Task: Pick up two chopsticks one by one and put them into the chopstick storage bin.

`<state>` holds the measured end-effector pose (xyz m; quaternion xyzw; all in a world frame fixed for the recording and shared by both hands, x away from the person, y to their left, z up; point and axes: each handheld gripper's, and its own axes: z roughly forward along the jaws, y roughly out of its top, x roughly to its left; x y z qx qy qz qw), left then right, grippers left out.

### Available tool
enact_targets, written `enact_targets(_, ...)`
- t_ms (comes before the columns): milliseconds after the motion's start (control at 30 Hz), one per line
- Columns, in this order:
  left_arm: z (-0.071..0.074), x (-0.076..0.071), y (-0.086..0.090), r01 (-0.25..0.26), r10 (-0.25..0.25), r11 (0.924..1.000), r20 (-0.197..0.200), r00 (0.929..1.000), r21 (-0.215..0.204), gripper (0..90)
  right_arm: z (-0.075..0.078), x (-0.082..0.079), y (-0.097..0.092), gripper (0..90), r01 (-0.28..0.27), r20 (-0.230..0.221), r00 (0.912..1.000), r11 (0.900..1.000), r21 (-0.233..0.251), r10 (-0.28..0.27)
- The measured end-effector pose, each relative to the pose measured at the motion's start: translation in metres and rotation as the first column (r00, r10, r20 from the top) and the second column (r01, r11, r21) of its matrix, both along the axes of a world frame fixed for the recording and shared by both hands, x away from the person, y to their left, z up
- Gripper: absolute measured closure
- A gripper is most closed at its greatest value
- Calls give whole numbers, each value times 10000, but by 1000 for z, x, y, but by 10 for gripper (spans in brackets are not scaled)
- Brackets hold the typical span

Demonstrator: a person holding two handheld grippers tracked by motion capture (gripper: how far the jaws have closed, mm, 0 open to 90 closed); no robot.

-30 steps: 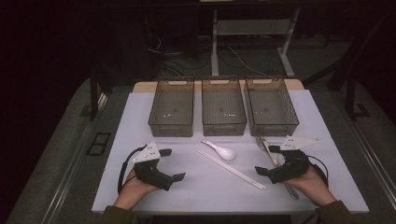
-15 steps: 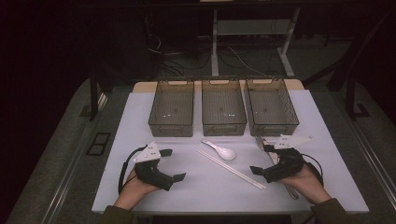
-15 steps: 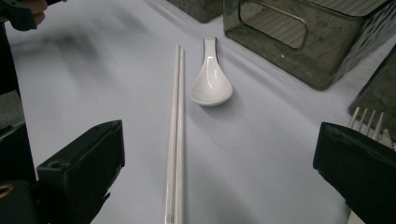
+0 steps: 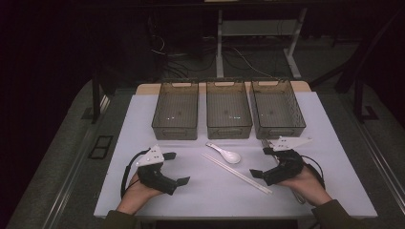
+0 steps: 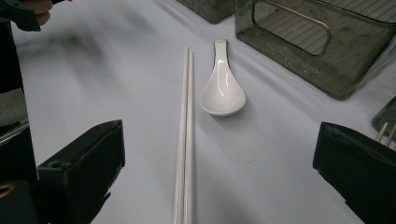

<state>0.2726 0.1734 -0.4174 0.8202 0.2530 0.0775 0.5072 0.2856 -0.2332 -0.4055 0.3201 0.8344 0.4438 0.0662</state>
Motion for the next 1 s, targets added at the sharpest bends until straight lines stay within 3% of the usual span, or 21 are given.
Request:
enact_targets(333, 0, 0, 1, -4, 4, 10000, -3, 10000, -19, 0, -1, 5, 10, 21, -189, -106, 9998, 9997, -125, 188)
enact_targets(600, 1, 0, 1, -57, 57, 10000, -10, 10000, -33, 0, -2, 9, 19, 132, -469, -230, 9987, 9988, -133, 466)
enact_targets(767, 1, 0, 1, -33, 33, 10000, 4, 10000, 2, 0, -2, 12, 24, 147, -576, -380, 9977, 9981, -214, 568)
enact_targets(967, 0, 0, 2, -87, 87, 10000, -36, 10000, -29, 0, -5, 15, 30, 175, -548, -550, 9971, 9970, -544, 518)
enact_targets(1000, 0, -1, 2, -97, 97, 9999, -33, 9999, -31, 0, -6, 15, 30, 225, -513, -588, 9971, 9967, -623, 477)
